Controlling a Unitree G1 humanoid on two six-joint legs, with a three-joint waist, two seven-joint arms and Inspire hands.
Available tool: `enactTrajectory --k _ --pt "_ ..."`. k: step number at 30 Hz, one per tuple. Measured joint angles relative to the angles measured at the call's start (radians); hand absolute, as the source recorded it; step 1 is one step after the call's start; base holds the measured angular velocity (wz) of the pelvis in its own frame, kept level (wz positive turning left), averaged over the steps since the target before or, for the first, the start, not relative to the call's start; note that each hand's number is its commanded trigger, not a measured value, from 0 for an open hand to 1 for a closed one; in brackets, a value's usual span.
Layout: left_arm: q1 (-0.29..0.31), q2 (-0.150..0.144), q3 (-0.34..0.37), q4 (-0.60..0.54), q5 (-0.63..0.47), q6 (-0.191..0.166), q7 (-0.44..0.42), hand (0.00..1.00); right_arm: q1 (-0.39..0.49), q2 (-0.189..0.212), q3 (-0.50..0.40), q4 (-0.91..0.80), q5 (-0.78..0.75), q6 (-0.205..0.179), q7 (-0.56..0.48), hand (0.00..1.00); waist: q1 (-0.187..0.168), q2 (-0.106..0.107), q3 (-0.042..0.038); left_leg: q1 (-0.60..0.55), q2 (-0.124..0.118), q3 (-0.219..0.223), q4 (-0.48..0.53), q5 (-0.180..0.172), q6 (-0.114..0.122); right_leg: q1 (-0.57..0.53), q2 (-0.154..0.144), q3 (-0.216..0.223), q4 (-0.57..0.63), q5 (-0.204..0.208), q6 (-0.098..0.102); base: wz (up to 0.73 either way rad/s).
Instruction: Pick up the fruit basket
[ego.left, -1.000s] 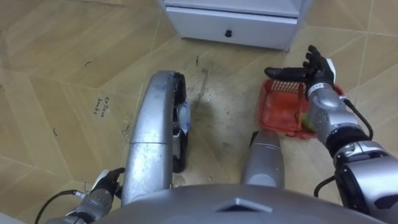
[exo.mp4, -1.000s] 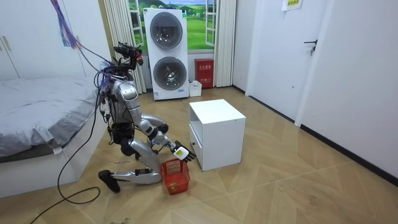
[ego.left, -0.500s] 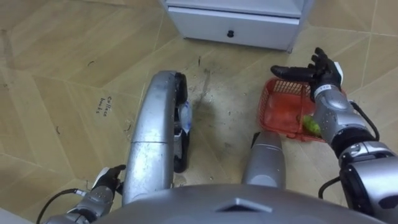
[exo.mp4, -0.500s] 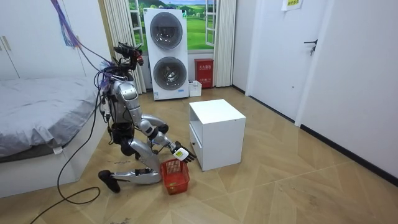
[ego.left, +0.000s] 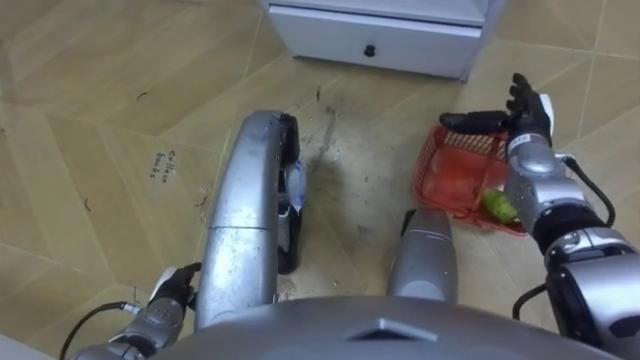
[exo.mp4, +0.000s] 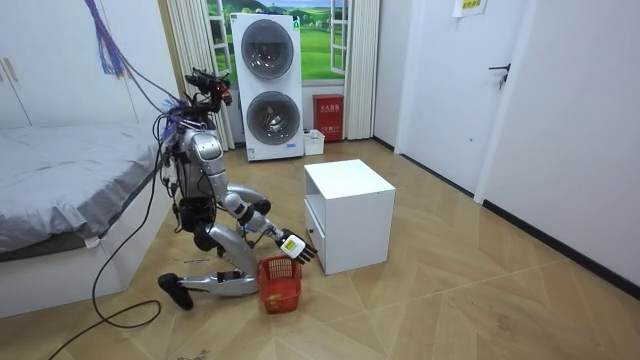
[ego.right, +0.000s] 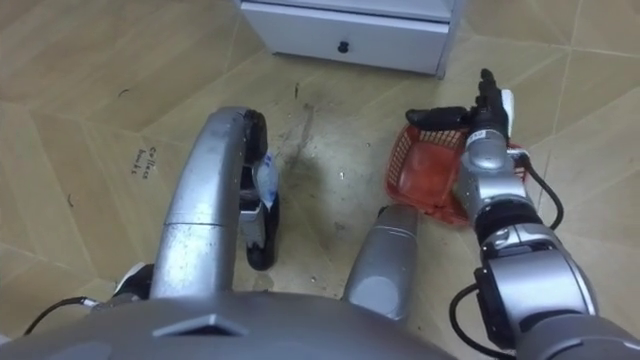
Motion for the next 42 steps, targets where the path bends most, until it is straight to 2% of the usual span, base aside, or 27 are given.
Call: enactTrajectory --k 5,7,12,17,22,26,30,36,42 --pt "-0.001 0.000 0.002 0.000 0.000 -0.004 0.021 0.00 0.010 0.055 0.001 -0.102 -0.138 0.004 -0.053 0.00 -0.036 -0.006 -0.0019 0.001 0.001 0.001 0.002 0.000 0.000 0.000 0.001 0.004 0.000 0.000 -0.001 -0.01" --pt "-0.001 0.000 0.002 0.000 0.000 -0.009 0.021 0.00 0.022 0.067 0.003 -0.129 -0.149 0.003 -0.063 0.00 -0.038 -0.011 -0.0028 0.002 0.000 0.000 0.005 0.006 -0.010 0.002 0.000 0.007 0.000 0.000 -0.001 -0.04" --pt "0.000 -0.002 0.002 0.001 -0.015 -0.016 0.024 0.00 0.044 0.080 0.003 -0.161 -0.162 0.004 -0.076 0.00 -0.041 -0.024 -0.0045 0.001 -0.001 -0.001 0.006 0.006 -0.010 0.003 -0.001 0.007 0.001 0.000 -0.001 0.00" --pt "0.007 -0.019 0.003 0.001 -0.021 -0.016 0.035 0.00 0.050 0.104 0.003 -0.162 -0.162 0.004 -0.082 0.00 -0.056 -0.029 -0.0041 0.010 -0.002 -0.001 0.006 0.006 -0.010 0.012 -0.001 0.008 0.000 0.000 -0.001 0.00" --pt "0.005 -0.024 -0.001 0.001 -0.021 -0.019 0.063 0.00 0.087 0.106 0.011 -0.164 -0.158 0.004 -0.090 0.00 -0.057 -0.032 -0.0046 0.013 -0.002 -0.005 0.006 0.006 -0.010 0.017 0.002 0.003 0.000 0.000 -0.001 -0.01" --pt "0.001 -0.037 0.000 0.002 -0.022 -0.020 0.066 0.00 0.132 0.108 0.029 -0.164 -0.152 0.005 -0.091 0.00 -0.062 -0.035 -0.0051 0.003 -0.017 -0.019 0.009 0.006 -0.010 0.018 0.002 -0.006 0.000 0.000 -0.001 0.04" --pt "-0.007 -0.044 0.001 0.004 -0.042 -0.026 0.070 0.00 0.135 0.110 0.041 -0.166 -0.151 0.003 -0.090 0.00 -0.058 -0.037 -0.0071 -0.002 -0.013 -0.033 0.019 0.006 -0.010 0.020 0.017 -0.014 0.000 0.000 -0.001 -0.02" --pt "-0.020 -0.045 0.002 0.014 -0.041 -0.030 0.099 0.00 0.145 0.110 0.048 -0.162 -0.177 0.003 -0.092 0.00 -0.066 -0.043 -0.0072 0.002 -0.016 -0.036 0.021 0.006 -0.010 0.022 0.017 -0.009 -0.002 0.000 -0.001 -0.02" --pt "-0.026 -0.041 0.005 0.024 -0.041 -0.039 0.108 0.00 0.153 0.108 0.050 -0.158 -0.185 0.002 -0.095 0.00 -0.095 -0.052 -0.0061 0.005 -0.020 -0.038 0.026 0.007 -0.013 0.032 0.015 -0.011 -0.009 0.000 -0.001 -0.01"
